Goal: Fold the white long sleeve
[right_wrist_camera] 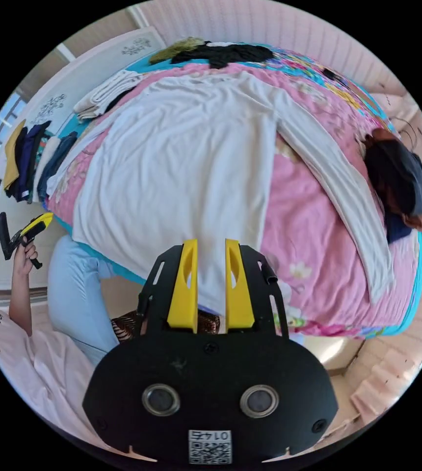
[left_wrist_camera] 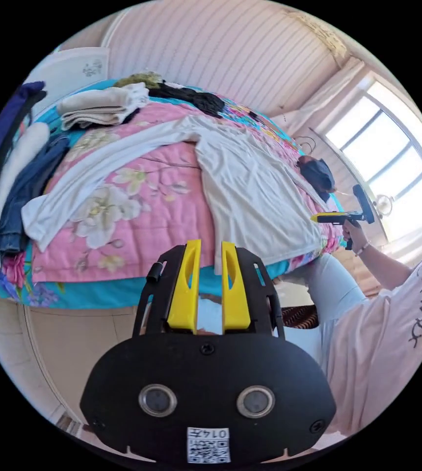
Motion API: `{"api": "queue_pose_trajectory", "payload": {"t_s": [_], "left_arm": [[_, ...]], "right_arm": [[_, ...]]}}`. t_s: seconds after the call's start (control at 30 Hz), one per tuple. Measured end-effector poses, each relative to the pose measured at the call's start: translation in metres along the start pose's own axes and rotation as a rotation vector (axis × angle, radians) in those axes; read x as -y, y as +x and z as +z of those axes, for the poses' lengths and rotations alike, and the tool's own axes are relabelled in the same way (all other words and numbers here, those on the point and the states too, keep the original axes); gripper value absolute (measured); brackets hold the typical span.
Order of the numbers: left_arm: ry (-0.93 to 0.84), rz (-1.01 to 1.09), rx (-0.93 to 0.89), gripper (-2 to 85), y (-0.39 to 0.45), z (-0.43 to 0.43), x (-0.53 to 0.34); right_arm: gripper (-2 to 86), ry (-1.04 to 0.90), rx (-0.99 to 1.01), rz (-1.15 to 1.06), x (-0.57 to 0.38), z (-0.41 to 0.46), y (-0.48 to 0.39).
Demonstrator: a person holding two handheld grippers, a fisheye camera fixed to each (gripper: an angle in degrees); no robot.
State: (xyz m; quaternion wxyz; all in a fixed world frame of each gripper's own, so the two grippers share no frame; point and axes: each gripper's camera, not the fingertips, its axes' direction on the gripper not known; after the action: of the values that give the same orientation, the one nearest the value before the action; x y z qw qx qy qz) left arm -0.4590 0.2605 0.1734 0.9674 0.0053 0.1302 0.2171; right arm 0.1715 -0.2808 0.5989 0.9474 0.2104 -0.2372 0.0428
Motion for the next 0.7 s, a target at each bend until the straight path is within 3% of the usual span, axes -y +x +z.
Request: {"api": "queue_pose_trajectory", "payload": {"t_s": [0.13,0.27,0.53,0.7], "left_arm": [[-0.173,0.089,-0.031,8.1,0.053,0.067,0.047],[-0.330,0.183,0.142,1.4,0.093,0.102,0.064],[-0.376,0.102,0.170,-0.7,0.122,0.120,0.081],[-0.383,0.041,0.221,1.7,0.150,0.111,0.110]], "right_arm": [[8.7,-0.039,0.116,0.137,-0.038,-0.019,0.057],[2.7,-0.046,0.194,0.131,-0.048,-0.060,0.084],[0.9,-0.083,0.293,0.086,-0.075,-0.134,0.135],[3.8,0.007,0.329,0.117,-0.098,-0.194,0.175]]}}
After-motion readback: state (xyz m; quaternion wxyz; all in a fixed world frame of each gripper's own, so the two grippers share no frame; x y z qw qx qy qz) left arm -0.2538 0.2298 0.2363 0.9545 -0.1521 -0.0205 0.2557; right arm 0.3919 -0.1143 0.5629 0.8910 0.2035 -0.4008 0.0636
